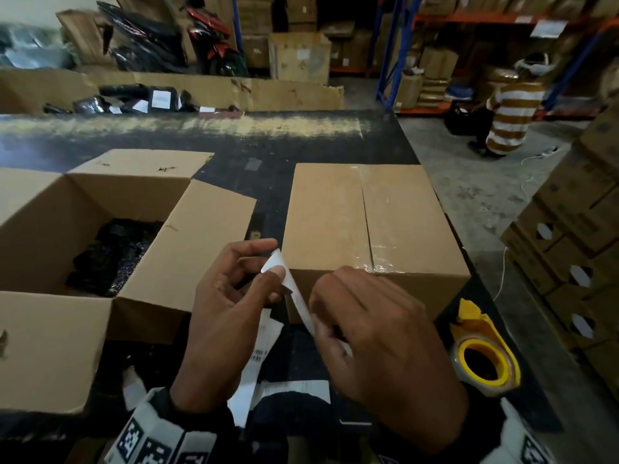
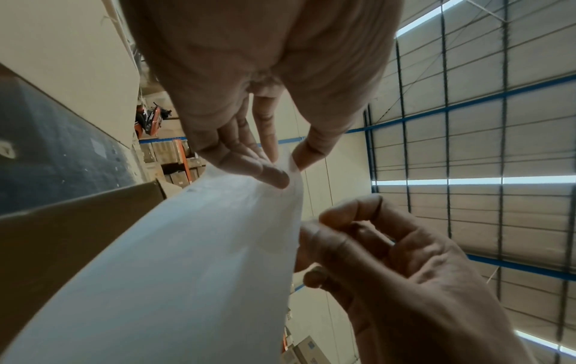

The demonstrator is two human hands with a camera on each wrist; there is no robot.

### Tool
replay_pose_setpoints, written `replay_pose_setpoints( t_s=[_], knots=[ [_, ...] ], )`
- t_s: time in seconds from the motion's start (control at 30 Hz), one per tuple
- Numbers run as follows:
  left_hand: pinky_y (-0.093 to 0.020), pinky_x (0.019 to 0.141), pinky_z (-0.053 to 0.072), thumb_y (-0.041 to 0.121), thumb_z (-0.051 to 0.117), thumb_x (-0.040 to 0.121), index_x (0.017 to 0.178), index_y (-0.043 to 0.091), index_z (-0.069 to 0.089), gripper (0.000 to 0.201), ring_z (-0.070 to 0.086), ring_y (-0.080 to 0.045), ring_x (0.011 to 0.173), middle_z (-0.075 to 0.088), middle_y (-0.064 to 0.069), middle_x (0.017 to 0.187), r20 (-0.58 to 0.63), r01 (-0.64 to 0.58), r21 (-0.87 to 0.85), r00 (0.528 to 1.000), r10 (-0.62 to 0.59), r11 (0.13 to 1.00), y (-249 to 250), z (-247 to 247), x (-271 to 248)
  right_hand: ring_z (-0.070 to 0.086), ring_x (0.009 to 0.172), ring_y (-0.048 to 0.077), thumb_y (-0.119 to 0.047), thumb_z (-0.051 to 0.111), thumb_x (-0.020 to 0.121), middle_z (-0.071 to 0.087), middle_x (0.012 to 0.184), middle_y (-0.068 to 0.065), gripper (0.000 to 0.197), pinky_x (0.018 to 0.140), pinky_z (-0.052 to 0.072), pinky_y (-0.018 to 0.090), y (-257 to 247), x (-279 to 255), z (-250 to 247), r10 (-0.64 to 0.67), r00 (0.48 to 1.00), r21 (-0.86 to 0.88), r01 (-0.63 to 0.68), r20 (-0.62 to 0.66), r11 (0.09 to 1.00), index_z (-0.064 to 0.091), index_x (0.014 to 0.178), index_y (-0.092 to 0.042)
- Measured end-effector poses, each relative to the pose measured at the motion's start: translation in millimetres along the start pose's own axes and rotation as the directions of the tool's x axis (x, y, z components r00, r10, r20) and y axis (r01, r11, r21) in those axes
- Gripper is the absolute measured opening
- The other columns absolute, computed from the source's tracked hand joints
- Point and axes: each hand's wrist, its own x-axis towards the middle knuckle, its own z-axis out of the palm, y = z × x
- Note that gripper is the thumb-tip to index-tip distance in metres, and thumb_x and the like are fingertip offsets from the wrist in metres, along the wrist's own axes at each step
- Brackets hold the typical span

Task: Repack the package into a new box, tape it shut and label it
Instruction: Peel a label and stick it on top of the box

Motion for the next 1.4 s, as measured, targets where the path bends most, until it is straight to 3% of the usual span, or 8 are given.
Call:
replay_pose_setpoints(
  t_s=[0.13, 0.27, 0.5, 0.8, 1.0, 1.17, 1.27, 1.4],
  knots=[
    [-0.043, 0.081, 0.061, 0.006, 0.062, 0.094, 0.118, 0.021, 0.065, 0.029, 0.072, -0.034, 0.090, 0.072, -0.014, 0.105, 0.003, 0.025, -0.048, 1.000, -0.025, 0.999, 1, 2, 2, 0.041, 0.072, 0.001, -0.041, 0.061, 0.086, 0.056, 0.085, -0.008, 0.022, 0.068, 0.034, 0.006, -3, 1, 0, 0.052, 0.999, 0.061, -0.052, -0.001, 0.997, 0.049, 0.095, -0.024],
    [-0.035, 0.078, 0.059, 0.004, 0.062, 0.093, 0.121, 0.019, 0.064, 0.031, 0.073, -0.030, 0.091, 0.073, -0.012, 0.103, 0.015, 0.021, -0.060, 1.000, -0.020, 0.998, 2, 5, 4, 0.050, 0.061, 0.009, -0.012, 0.069, 0.084, 0.057, 0.078, -0.005, 0.024, 0.052, 0.051, 0.028, 0, 1, 10, 0.027, 0.998, 0.055, -0.024, -0.064, 0.998, 0.050, 0.096, -0.021],
    [-0.037, 0.080, 0.050, 0.046, 0.053, 0.091, 0.122, 0.022, 0.061, 0.040, 0.067, -0.016, 0.089, 0.068, 0.002, 0.098, -0.078, 0.022, -0.228, 0.996, -0.041, 0.974, 14, 7, 14, 0.060, 0.069, 0.009, -0.011, 0.074, 0.087, 0.058, 0.079, -0.011, 0.024, 0.056, 0.053, 0.028, 18, 8, -7, 0.180, 0.980, 0.249, -0.153, -0.086, 0.956, 0.053, 0.087, -0.021],
    [-0.028, 0.086, 0.060, 0.013, 0.071, 0.086, 0.121, 0.019, 0.059, 0.038, 0.070, -0.020, 0.111, 0.069, 0.000, 0.120, 0.199, -0.104, -0.024, 0.974, 0.107, 0.994, 16, -2, 21, 0.065, 0.072, 0.011, 0.000, 0.079, 0.079, 0.070, 0.079, -0.001, 0.018, 0.070, 0.056, 0.026, 60, 27, -31, 0.453, 0.888, 0.821, -0.196, -0.084, 0.536, 0.066, 0.088, -0.010],
    [-0.049, 0.092, 0.059, 0.013, 0.074, 0.086, 0.110, 0.019, 0.078, 0.025, 0.068, -0.036, 0.106, 0.074, -0.008, 0.105, 0.210, -0.130, -0.027, 0.969, 0.133, 0.991, 25, 4, 37, 0.068, 0.075, 0.012, -0.004, 0.079, 0.081, 0.074, 0.086, -0.004, 0.018, 0.072, 0.058, 0.026, 67, 29, -29, 0.435, 0.898, 0.771, -0.236, -0.058, 0.591, 0.075, 0.094, -0.016],
    [-0.018, 0.075, 0.056, 0.012, 0.079, 0.085, 0.118, 0.023, 0.076, 0.035, 0.069, -0.006, 0.083, 0.071, 0.016, 0.095, 0.183, -0.234, 0.168, 0.962, 0.203, 0.957, 32, 10, 53, 0.069, 0.091, 0.009, -0.012, 0.080, 0.083, 0.074, 0.103, -0.015, 0.027, 0.070, 0.061, 0.024, 73, 37, -25, 0.445, 0.886, 0.576, -0.300, -0.126, 0.761, 0.078, 0.107, -0.025],
    [-0.016, 0.076, 0.057, 0.014, 0.080, 0.085, 0.121, 0.025, 0.074, 0.038, 0.073, -0.007, 0.088, 0.074, 0.008, 0.108, 0.189, -0.236, 0.242, 0.963, 0.193, 0.941, 38, 13, 69, 0.069, 0.082, 0.008, -0.014, 0.080, 0.083, 0.073, 0.108, -0.018, 0.033, 0.070, 0.061, 0.023, 84, 50, -23, 0.451, 0.884, 0.506, -0.335, -0.124, 0.795, 0.076, 0.113, -0.028],
    [-0.019, 0.080, 0.060, 0.023, 0.082, 0.084, 0.127, 0.034, 0.070, 0.046, 0.068, 0.004, 0.093, 0.066, 0.027, 0.116, 0.224, -0.244, 0.419, 0.961, 0.161, 0.874, 50, 16, 103, 0.066, 0.072, 0.001, -0.016, 0.082, 0.081, 0.072, 0.111, -0.020, 0.043, 0.065, 0.053, 0.009, 99, 78, -27, 0.450, 0.891, 0.365, -0.403, -0.051, 0.839, 0.073, 0.120, -0.032]
  ],
)
